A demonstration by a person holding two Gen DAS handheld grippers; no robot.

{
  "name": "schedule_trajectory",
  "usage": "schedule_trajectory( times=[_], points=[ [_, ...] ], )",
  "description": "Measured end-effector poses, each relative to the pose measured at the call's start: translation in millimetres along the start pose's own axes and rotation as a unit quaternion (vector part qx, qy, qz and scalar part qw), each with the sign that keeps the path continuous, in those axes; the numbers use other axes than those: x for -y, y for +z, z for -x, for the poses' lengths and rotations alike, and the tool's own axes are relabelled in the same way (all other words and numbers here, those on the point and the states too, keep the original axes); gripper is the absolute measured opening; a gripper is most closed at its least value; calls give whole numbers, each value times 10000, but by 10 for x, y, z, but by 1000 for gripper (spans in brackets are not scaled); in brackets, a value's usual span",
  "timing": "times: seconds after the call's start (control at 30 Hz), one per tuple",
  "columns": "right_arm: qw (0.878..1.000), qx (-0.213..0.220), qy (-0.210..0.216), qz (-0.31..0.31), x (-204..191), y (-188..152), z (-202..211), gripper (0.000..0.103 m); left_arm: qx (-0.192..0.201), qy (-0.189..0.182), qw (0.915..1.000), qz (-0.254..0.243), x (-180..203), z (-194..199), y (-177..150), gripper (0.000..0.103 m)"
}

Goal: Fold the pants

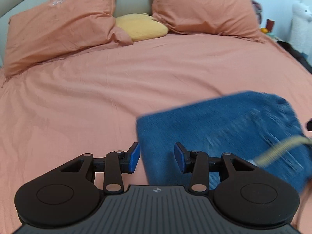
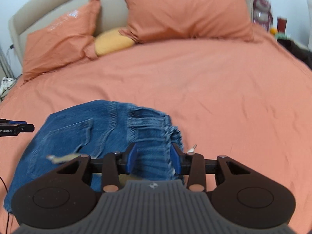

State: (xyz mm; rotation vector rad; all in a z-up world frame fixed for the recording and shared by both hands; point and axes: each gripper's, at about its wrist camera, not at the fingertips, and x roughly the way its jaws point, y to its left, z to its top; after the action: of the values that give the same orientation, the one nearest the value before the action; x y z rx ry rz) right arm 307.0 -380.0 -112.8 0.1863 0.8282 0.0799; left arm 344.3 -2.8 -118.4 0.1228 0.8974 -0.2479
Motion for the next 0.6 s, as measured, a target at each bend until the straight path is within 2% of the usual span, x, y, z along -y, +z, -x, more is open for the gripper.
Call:
schedule_trajectory(
  times=[0.13, 0.23, 0.37, 0.47, 0.6],
  points=[
    [9986, 342, 304, -258, -143, -328, 242, 35, 2, -351, 9993, 122, 111, 294, -290, 49],
    [9979, 365, 217, -485, -275, -536, 245, 36, -2, -261, 9996, -52, 226, 406, -517, 49],
    [9981, 576, -89, -214, -437, -820, 188, 36, -356, -152, 9992, -126, 302, 333, -840, 42],
    [9990, 415, -182, -62, -462, -886, 91, 35, -560, 73, 9983, -139, 295, 235, -1006, 42],
    [9993, 320, -156, -57, -415, -920, 1, 35, -617, 14, 9981, 77, 204, 194, -1059, 42]
  ],
)
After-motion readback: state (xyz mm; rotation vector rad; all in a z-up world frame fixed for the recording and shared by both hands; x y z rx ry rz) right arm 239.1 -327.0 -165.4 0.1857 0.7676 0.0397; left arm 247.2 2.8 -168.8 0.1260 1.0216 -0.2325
